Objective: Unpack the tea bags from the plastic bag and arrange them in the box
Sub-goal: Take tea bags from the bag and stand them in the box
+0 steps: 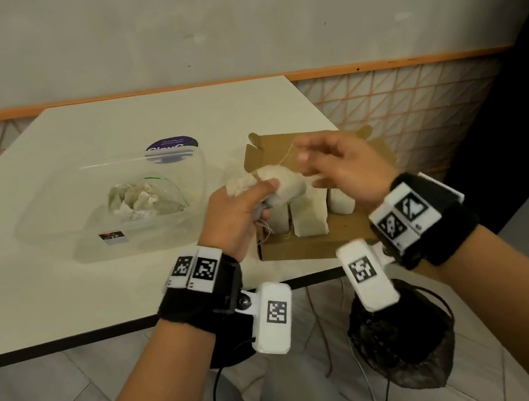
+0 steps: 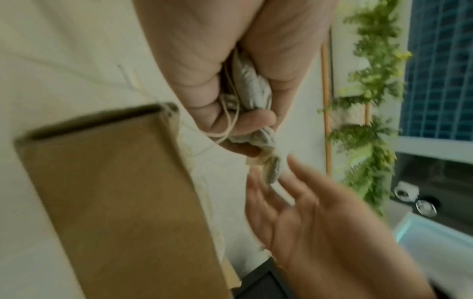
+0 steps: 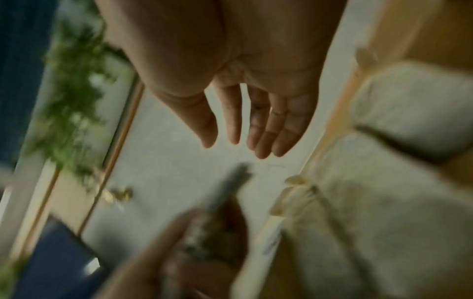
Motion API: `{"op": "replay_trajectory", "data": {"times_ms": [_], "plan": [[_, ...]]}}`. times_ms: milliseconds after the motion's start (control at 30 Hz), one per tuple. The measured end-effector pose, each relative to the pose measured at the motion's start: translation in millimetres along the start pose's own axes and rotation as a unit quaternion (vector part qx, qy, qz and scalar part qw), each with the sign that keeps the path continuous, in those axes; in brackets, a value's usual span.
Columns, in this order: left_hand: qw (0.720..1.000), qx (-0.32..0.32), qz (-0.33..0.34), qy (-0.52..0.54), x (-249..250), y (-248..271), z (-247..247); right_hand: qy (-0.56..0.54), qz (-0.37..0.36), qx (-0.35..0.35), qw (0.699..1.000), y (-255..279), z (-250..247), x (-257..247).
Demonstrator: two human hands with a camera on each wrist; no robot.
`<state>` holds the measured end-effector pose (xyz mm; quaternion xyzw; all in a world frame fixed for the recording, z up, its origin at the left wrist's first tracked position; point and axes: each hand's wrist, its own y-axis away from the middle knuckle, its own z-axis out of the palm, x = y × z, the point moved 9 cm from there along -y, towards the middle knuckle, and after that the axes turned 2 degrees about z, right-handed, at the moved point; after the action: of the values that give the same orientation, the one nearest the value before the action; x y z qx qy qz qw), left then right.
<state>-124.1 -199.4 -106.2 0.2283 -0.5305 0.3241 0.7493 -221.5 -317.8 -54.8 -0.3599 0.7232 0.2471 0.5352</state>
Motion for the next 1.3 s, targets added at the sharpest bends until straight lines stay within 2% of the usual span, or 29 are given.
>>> {"op": "replay_trajectory", "data": {"times_ms": [67, 200, 300, 433, 567, 733, 900, 967, 1067, 1133, 1300], "plan": [[0.998, 0.007, 0.002, 0.057, 3, -1, -14, 0.155, -0.026, -0.036, 0.987, 18, 7, 9], [0.995, 0.008, -0.011, 0.101, 2, 3, -34, 0.237, -0.045, -0.130, 0.962, 47, 33, 36], [0.992, 0.007, -0.026, 0.126, -4, 10, -46, 0.311, -0.096, -0.135, 0.936, 51, 45, 44], [0.983, 0.013, -0.059, 0.176, -21, 21, -69, 0.293, -0.142, -0.142, 0.935, 54, 64, 36], [0.983, 0.015, -0.052, 0.176, -24, 32, -90, 0.275, -0.157, -0.183, 0.931, 60, 94, 29], [0.990, 0.040, -0.011, 0.131, -14, 38, -107, 0.236, -0.119, -0.176, 0.948, 61, 105, 29], [0.996, 0.030, 0.008, 0.089, -11, 40, -105, 0.223, -0.095, -0.183, 0.953, 67, 109, 34], [0.995, 0.033, 0.018, 0.088, -10, 40, -106, 0.181, -0.088, -0.168, 0.965, 68, 106, 28], [0.996, 0.031, 0.034, 0.078, -9, 39, -106, 0.061, -0.070, -0.101, 0.991, 60, 97, 10], [0.997, 0.025, 0.037, 0.066, -10, 38, -106, 0.010, -0.059, -0.071, 0.996, 52, 100, 2], [0.997, 0.027, 0.041, 0.061, -10, 39, -107, -0.035, -0.006, -0.078, 0.996, 36, 127, 11]]}}
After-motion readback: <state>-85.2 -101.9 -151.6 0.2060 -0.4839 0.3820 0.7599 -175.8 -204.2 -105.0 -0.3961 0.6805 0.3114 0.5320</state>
